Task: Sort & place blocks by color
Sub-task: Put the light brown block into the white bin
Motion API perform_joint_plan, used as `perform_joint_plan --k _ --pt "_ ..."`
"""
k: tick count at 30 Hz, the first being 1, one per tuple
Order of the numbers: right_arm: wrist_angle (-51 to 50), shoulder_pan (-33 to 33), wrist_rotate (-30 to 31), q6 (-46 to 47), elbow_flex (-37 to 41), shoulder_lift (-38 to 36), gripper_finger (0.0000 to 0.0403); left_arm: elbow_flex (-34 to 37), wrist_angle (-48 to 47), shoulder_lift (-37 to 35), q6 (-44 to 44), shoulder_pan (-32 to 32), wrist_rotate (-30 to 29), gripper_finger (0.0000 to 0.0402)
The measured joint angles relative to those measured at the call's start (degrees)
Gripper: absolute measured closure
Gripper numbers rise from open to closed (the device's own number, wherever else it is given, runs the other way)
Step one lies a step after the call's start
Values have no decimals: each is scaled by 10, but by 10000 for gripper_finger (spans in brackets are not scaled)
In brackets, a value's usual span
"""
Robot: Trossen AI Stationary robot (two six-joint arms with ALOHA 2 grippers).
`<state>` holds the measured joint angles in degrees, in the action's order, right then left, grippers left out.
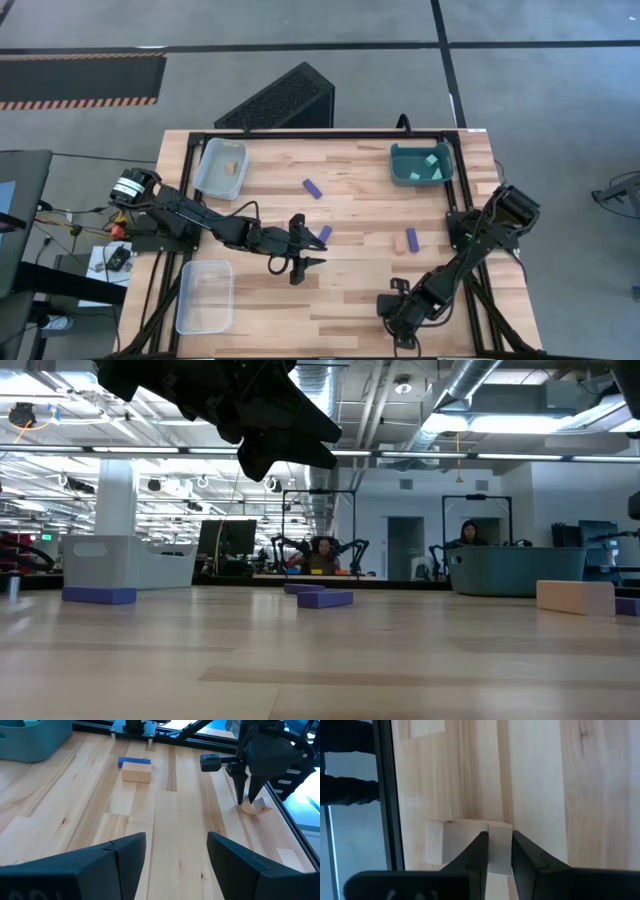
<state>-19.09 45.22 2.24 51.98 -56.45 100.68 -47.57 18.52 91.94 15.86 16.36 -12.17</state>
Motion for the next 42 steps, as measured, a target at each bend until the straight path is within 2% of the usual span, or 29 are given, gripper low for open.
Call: perform_joint_plan --k 8,11,19,24,31,37,42 --pt "-7 0 2 10 0 -4 329 0 0 0 2 0 0 204" --pt "-23 -4 13 28 0 -18 330 0 -2 -4 29 -1 0 204" --pt "-48 -44 115 3 0 -89 330 -15 -71 -66 124 -42 11 200" --pt "-43 -100 161 -58 0 -140 331 -15 -72 -107 170 -93 104 182" --pt "40 -195 162 -169 0 -190 331 -15 -19 -93 261 -150 274 157" --pt "93 -245 166 -240 -1 -220 331 -15 -2 -93 310 -172 331 152" --pt "124 -262 191 -313 -1 -224 331 -13 55 -69 363 -183 382 152"
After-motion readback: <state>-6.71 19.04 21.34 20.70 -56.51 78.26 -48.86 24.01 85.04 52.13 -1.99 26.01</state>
